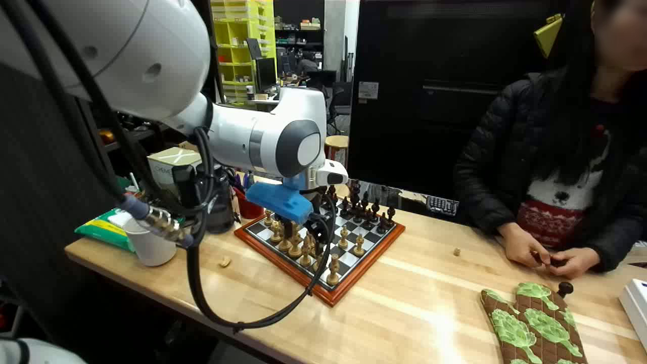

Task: Pick up one right rook and place it to the left of the other left rook on the chessboard

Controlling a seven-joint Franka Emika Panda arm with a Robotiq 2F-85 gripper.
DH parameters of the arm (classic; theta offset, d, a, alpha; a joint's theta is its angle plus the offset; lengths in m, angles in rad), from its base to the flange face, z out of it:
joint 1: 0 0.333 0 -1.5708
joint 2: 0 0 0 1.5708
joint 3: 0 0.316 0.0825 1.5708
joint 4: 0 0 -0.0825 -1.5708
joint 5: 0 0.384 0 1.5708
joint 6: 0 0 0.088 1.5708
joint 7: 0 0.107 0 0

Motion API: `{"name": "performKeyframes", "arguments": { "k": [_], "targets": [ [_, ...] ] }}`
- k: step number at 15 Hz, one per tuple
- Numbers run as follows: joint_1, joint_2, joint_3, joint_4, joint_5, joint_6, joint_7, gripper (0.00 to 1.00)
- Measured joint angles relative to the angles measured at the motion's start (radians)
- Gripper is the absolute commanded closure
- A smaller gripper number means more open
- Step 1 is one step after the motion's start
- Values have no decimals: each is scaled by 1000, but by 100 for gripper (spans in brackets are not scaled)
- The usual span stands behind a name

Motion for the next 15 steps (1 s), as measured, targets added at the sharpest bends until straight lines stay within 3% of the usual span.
{"name": "performKeyframes", "arguments": {
  "k": [15],
  "targets": [
    [-4,0,-12,69,-14,-26,-4,0]
  ]
}}
